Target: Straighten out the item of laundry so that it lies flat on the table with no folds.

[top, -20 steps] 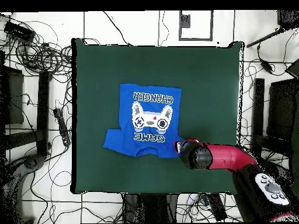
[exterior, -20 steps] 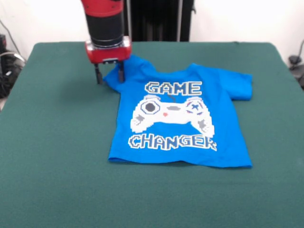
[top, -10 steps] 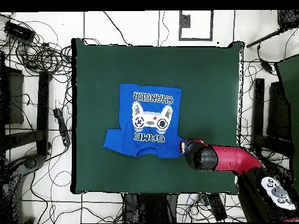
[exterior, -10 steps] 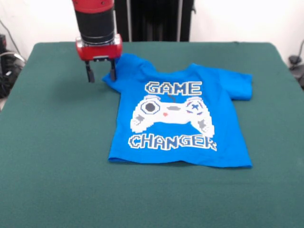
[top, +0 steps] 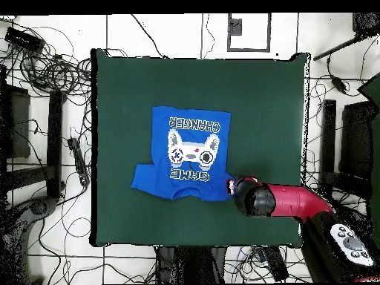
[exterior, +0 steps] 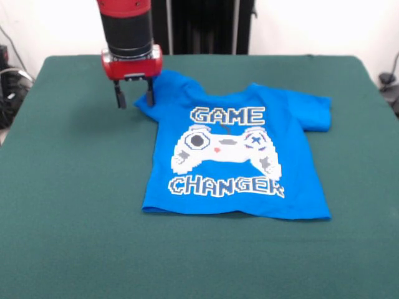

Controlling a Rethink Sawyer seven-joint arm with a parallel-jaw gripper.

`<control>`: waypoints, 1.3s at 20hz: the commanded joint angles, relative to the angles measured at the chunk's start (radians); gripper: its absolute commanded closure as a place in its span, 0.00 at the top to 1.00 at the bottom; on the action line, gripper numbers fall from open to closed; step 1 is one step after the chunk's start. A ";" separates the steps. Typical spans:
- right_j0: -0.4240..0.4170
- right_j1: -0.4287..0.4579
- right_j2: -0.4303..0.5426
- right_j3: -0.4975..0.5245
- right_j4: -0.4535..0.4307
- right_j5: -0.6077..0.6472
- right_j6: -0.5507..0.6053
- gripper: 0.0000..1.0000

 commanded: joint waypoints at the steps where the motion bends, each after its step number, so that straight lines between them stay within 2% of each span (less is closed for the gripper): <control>1: 0.091 -0.005 0.071 0.025 0.037 0.054 0.072 1.00; 15: 0.244 -0.090 0.021 0.084 0.165 0.047 0.217 1.00; 26: 0.383 -0.052 -0.041 0.080 0.280 -0.027 0.293 1.00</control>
